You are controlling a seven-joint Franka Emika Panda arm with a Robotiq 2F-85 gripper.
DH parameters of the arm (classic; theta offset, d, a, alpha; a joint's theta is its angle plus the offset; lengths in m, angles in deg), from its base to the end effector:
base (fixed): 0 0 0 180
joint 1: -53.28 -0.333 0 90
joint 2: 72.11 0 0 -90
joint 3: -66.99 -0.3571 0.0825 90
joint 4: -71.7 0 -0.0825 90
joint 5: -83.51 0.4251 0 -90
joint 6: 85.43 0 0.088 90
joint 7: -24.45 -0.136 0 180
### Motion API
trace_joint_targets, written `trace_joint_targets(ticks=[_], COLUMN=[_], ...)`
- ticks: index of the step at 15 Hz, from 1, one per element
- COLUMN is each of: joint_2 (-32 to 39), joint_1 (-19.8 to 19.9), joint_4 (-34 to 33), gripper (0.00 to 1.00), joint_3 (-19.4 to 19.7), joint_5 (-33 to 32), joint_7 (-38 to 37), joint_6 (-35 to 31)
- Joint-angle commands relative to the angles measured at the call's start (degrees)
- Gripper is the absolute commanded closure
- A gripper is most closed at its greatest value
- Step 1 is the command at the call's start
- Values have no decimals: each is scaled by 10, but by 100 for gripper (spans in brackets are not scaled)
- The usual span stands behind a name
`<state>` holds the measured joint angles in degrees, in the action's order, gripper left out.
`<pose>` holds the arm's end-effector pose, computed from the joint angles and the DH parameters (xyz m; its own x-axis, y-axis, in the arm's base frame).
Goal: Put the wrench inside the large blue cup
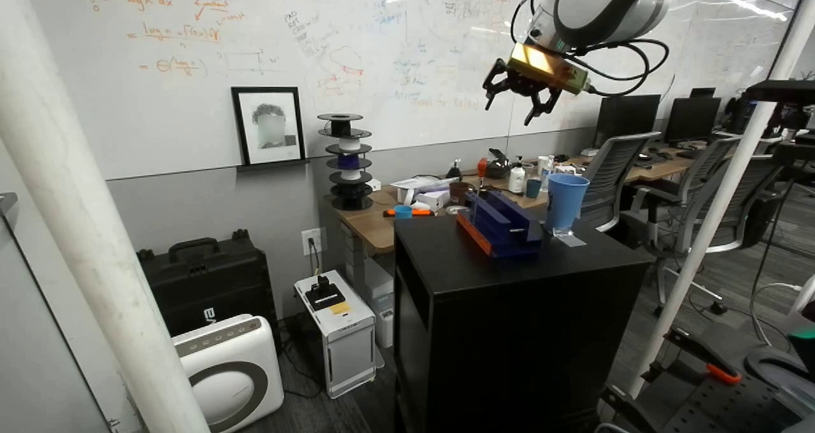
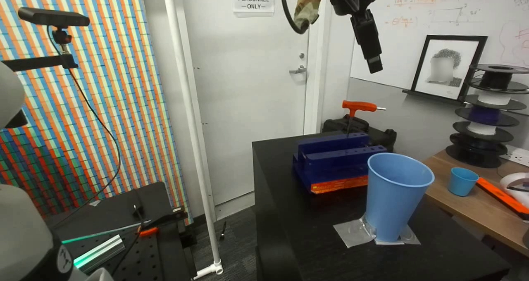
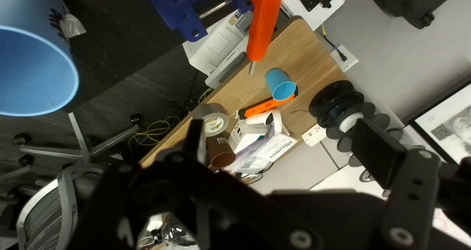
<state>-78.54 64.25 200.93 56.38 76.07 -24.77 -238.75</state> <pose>0.5891 0.0006 0.4624 0.6089 -0.6712 0.4227 -0.6095 -0.7370 -0.2923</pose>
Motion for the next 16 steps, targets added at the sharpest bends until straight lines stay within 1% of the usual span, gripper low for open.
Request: trace_joint_targets(ticks=[1, 5, 8, 10, 16], joint_2=[63, 108, 132, 148, 183], joint_1=[-42, -75, -95, -107, -127], joint_4=[-73, -104, -118, -124, -130], gripper=[0, 0, 0, 0, 0], joint_3=[32, 58, 69, 77, 95], joint_5=[15, 39, 57, 47, 47], joint_7=[-3, 5, 8, -4, 0], joint_6=[28, 51, 64, 70, 87])
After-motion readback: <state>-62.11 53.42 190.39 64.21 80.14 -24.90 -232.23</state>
